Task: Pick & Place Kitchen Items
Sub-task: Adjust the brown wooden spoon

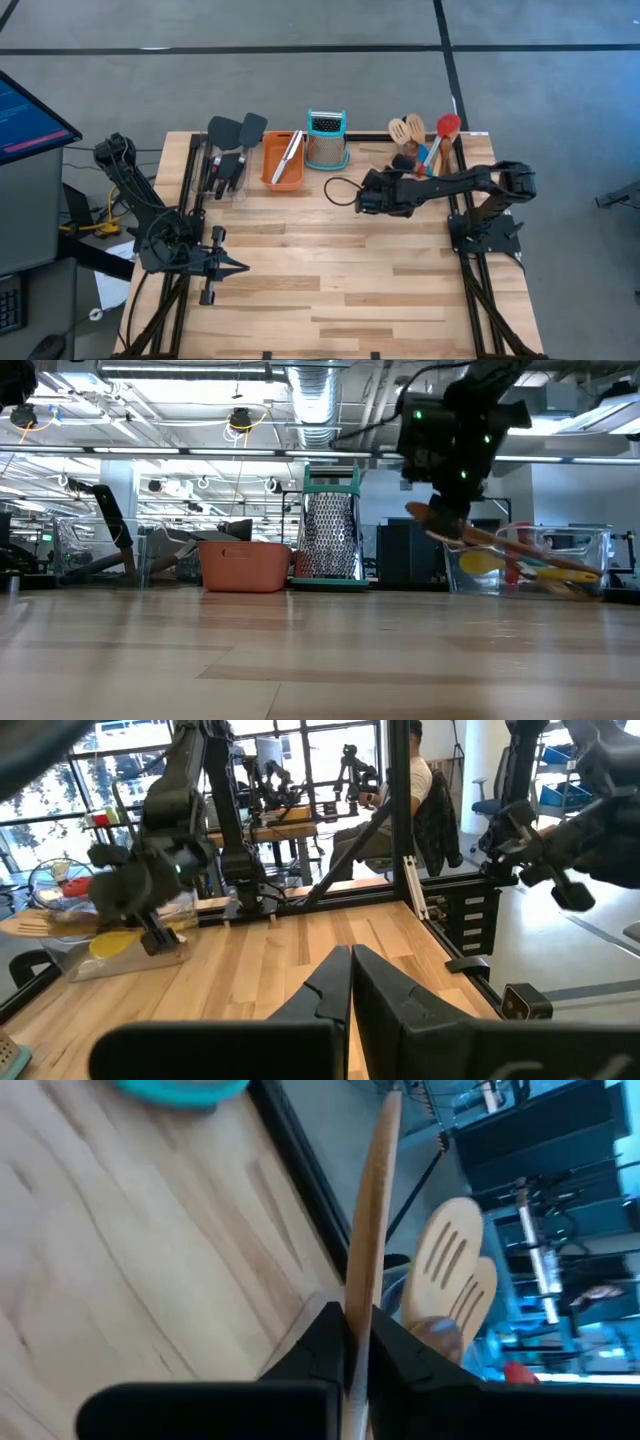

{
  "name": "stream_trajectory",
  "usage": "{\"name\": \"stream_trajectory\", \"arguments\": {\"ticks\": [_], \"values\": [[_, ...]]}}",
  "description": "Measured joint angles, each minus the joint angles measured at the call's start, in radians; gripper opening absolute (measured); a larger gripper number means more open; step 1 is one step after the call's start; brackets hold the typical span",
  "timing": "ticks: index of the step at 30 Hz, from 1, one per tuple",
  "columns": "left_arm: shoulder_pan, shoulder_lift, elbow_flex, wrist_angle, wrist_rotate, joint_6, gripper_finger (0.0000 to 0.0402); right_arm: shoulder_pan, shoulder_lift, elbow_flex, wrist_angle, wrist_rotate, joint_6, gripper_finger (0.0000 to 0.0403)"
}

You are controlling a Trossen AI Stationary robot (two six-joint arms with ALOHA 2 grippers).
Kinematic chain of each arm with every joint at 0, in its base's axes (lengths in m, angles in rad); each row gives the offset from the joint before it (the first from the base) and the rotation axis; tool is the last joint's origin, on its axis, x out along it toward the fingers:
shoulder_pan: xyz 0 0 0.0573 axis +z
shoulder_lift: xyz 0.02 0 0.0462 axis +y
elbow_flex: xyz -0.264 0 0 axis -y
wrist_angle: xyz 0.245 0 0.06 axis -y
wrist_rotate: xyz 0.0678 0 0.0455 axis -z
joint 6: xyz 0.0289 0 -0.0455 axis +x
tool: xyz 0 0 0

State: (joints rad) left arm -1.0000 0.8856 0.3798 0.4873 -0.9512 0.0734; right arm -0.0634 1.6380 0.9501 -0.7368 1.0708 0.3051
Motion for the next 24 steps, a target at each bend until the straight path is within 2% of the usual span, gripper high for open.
{"name": "stream_trajectory", "arguments": {"ticks": [5,13,19,24], "values": [[0.000,0.000,0.000,0.000,0.000,0.000,0.0002,0.000,-0.093,0.072,-0.038,-0.015,0.016,0.0009],[0.000,0.000,0.000,-0.001,0.001,-0.002,0.0002,-0.059,-0.358,0.140,-0.069,-0.110,0.008,0.0009],[0.000,0.000,0.000,0.000,0.005,-0.003,0.0002,-0.176,-0.531,0.143,-0.071,-0.205,0.012,0.0009],[0.000,0.000,0.000,0.000,0.005,-0.001,0.0002,-0.311,-0.593,0.143,-0.071,-0.282,0.075,0.0009]]}}
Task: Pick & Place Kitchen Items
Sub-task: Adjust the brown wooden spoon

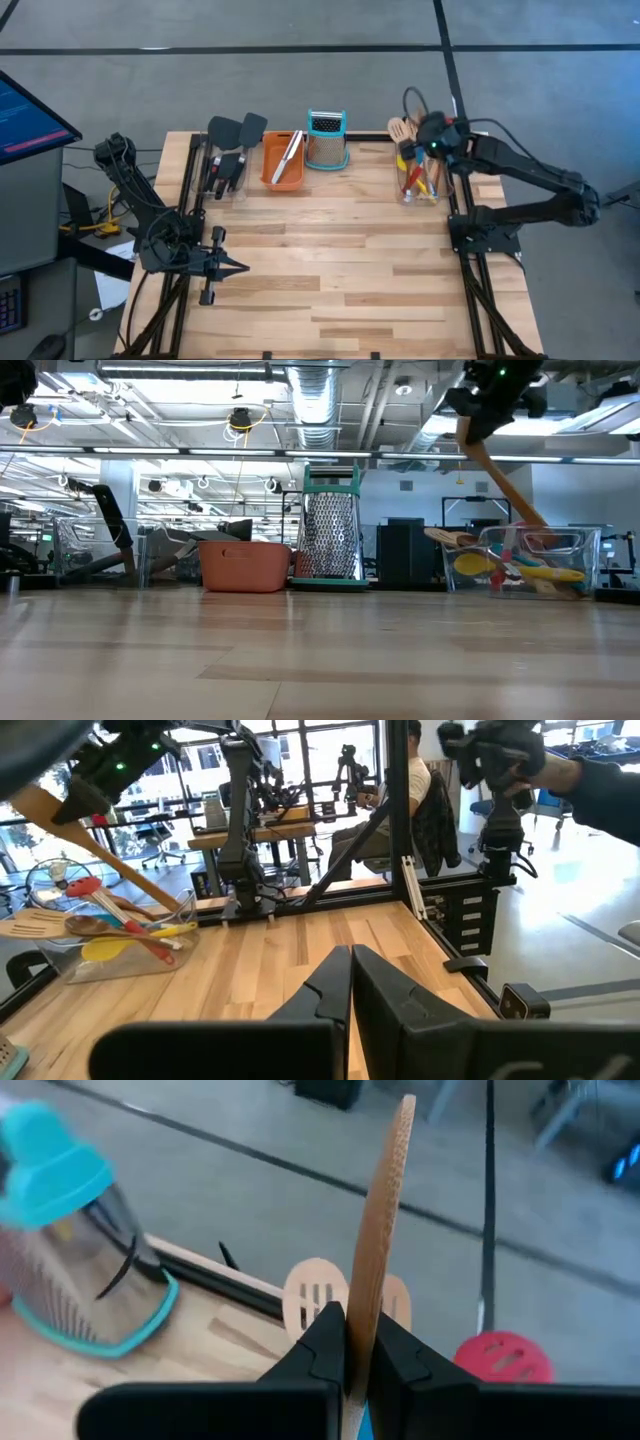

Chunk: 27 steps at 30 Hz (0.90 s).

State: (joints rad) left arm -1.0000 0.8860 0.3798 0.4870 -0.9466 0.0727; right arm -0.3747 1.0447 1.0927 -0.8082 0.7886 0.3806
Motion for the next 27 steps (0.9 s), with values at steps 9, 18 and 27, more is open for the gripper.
{"name": "stream_trajectory", "arguments": {"ticks": [9,18,27], "values": [[0.000,0.000,0.000,0.000,-0.001,0.001,0.0002,-0.221,0.056,-0.002,0.004,-0.157,0.107,0.0009],[0.000,0.000,0.000,0.000,-0.005,0.001,0.0002,-0.381,0.175,-0.002,0.069,-0.369,0.155,0.0009],[0.000,0.000,0.000,0.000,-0.004,0.001,0.0002,-0.444,0.241,-0.002,0.052,-0.373,0.162,0.0009]]}}
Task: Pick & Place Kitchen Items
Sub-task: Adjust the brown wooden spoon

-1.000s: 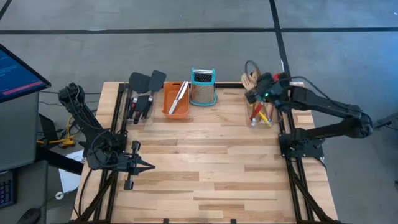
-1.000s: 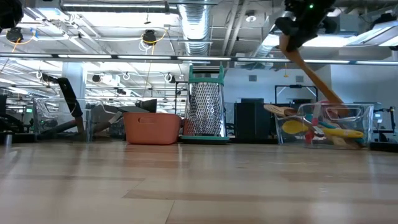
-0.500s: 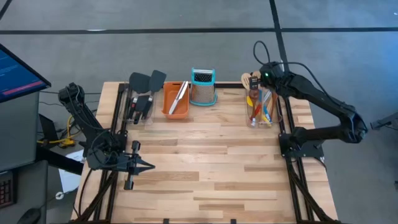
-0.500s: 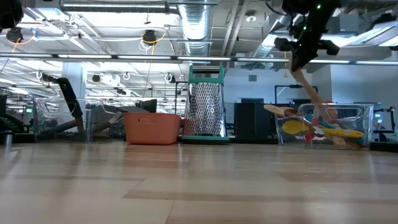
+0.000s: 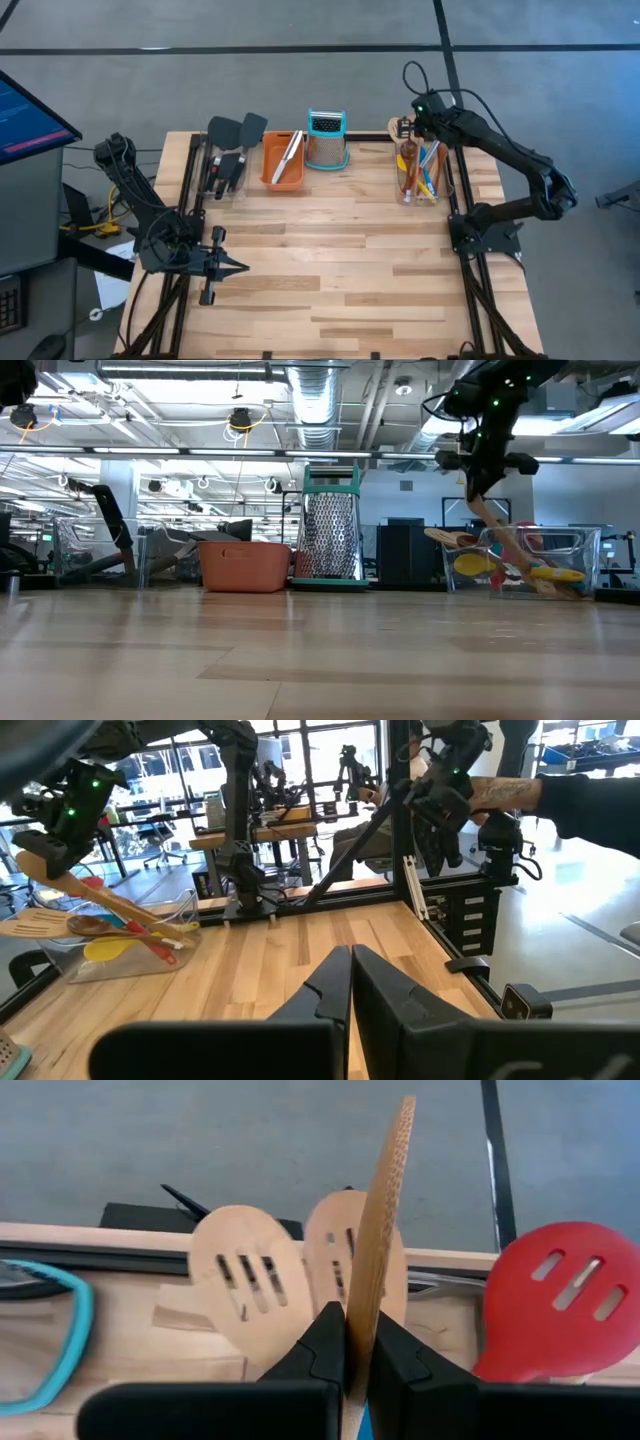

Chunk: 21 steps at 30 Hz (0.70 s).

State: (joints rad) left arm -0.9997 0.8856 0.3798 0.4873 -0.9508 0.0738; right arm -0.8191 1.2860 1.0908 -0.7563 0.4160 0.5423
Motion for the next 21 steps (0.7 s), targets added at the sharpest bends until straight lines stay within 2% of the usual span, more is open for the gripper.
{"name": "stream_trajectory", "arguments": {"ticks": [14,21], "values": [[0.000,0.000,0.000,0.000,0.001,-0.003,0.0002,-0.069,0.012,-0.001,-0.082,0.001,0.049,0.0009],[0.000,0.000,0.000,0.000,0.002,-0.003,0.0002,-0.097,0.011,-0.074,-0.052,-0.032,0.054,0.0010]]}}
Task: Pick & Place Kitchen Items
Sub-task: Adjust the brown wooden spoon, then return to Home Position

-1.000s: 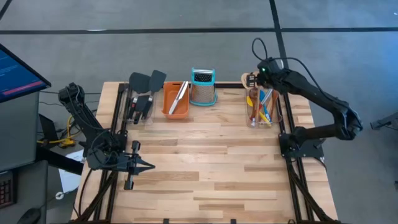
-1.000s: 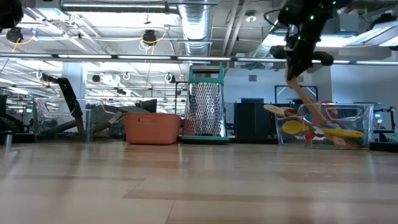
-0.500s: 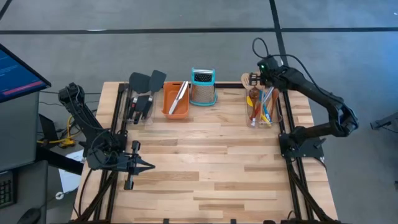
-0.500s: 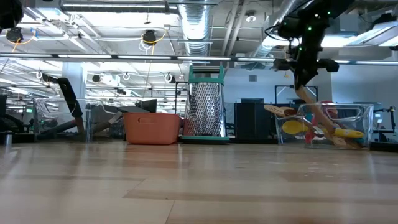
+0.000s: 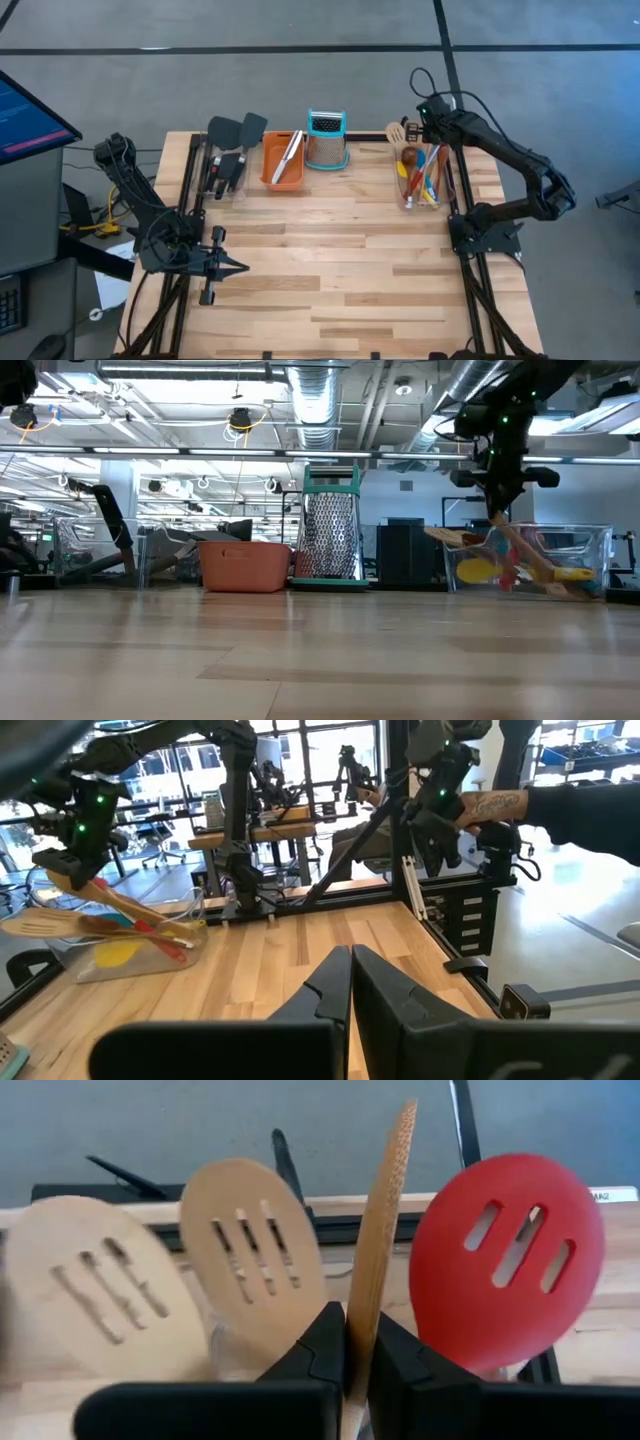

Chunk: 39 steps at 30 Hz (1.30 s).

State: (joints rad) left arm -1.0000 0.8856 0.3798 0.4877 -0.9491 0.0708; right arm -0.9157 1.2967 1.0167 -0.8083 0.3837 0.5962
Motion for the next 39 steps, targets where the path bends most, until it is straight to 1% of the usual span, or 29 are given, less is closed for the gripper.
{"name": "stream_trajectory", "arguments": {"ticks": [3,8,14,20,23,26,29,32,34,36,39], "values": [[0.000,0.000,0.000,0.000,0.002,0.000,0.0002,-0.004,-0.002,-0.038,0.039,0.002,0.013,0.0023],[0.000,0.000,0.000,0.000,0.002,0.000,0.0002,-0.004,-0.006,-0.046,0.047,0.002,-0.001,0.0032],[0.000,0.000,0.000,0.000,0.002,0.000,0.0002,0.014,-0.009,0.000,0.041,0.004,-0.030,0.0036],[0.000,0.000,0.000,0.000,-0.002,0.000,0.0002,0.040,-0.010,0.081,-0.042,0.006,-0.033,0.0043],[0.000,0.000,0.000,0.000,-0.002,-0.001,0.0002,0.054,-0.010,0.134,-0.127,-0.004,-0.099,0.0053],[0.000,0.000,0.000,0.000,-0.002,-0.001,0.0002,0.081,-0.011,0.189,-0.222,-0.042,-0.157,0.0053],[0.000,0.000,0.000,0.000,-0.002,0.000,0.0002,0.128,-0.011,0.249,-0.321,-0.048,-0.164,0.0039],[0.000,0.000,0.000,0.000,-0.002,-0.001,0.0002,0.199,-0.015,0.304,-0.376,-0.048,-0.209,0.0010],[0.000,0.000,0.000,0.000,-0.002,0.000,0.0002,0.261,-0.029,0.334,-0.365,-0.048,-0.220,0.0005],[0.000,0.000,0.000,0.000,-0.002,-0.001,0.0002,0.329,-0.046,0.360,-0.325,-0.048,-0.222,0.0009],[0.000,0.000,0.000,0.001,-0.002,-0.001,0.0002,0.439,-0.086,0.377,-0.244,-0.050,-0.238,0.0002]]}}
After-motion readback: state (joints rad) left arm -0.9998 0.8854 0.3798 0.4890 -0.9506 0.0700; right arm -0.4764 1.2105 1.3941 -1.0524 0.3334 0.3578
